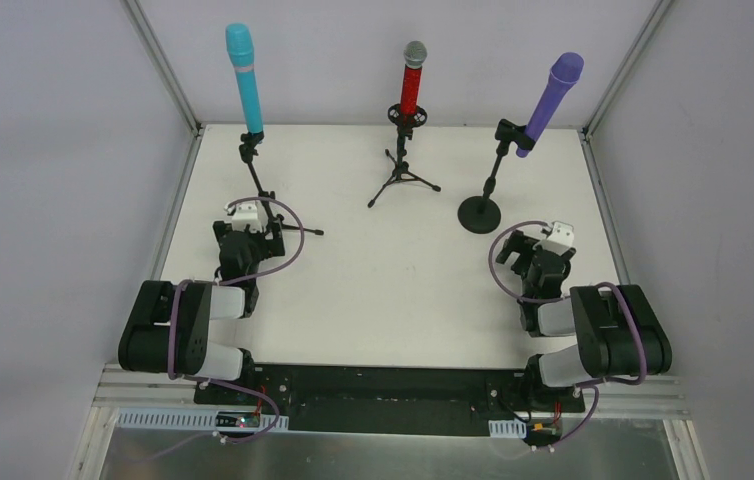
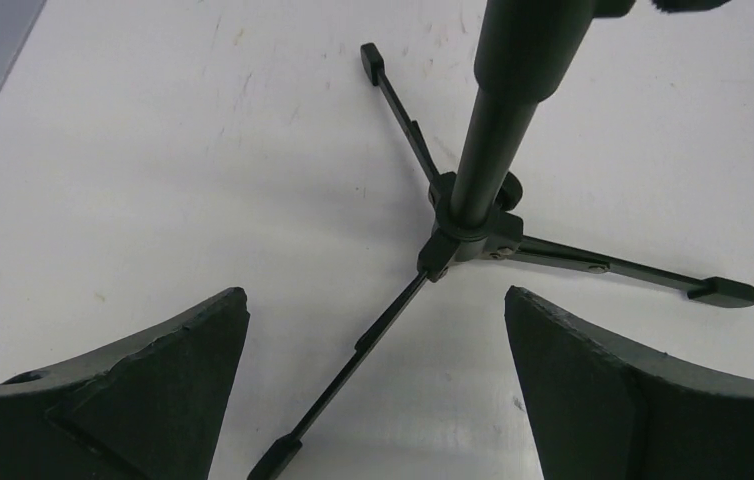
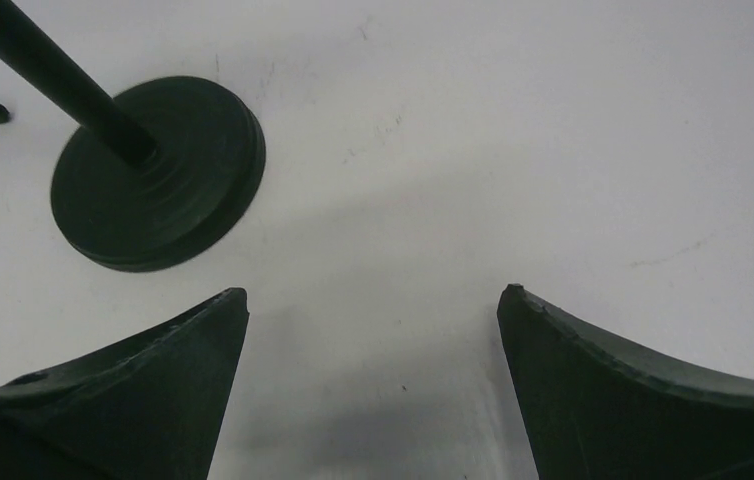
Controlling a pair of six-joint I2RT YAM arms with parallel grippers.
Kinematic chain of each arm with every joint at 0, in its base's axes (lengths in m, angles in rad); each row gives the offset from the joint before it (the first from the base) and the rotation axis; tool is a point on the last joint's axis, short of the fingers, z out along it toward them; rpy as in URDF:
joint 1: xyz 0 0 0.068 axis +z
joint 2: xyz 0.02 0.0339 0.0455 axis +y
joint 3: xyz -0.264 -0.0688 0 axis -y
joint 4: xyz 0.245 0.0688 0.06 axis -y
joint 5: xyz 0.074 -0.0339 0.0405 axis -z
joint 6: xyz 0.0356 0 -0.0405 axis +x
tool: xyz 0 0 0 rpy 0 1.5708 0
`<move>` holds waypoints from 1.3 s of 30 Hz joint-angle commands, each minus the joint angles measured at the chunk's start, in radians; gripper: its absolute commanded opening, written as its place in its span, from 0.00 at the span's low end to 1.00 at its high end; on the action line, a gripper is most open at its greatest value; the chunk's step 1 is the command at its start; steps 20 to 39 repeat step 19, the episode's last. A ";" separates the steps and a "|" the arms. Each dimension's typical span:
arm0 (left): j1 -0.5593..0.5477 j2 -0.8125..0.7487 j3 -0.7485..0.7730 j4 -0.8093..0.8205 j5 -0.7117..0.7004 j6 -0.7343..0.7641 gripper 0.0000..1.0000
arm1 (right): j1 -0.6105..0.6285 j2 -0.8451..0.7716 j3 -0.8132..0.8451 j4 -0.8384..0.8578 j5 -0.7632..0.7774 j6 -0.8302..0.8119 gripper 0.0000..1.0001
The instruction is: Attach the microphones to the stand
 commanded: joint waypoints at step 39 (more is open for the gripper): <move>0.030 0.006 0.057 -0.089 -0.014 -0.053 0.99 | -0.045 -0.015 0.138 -0.117 0.050 0.138 0.99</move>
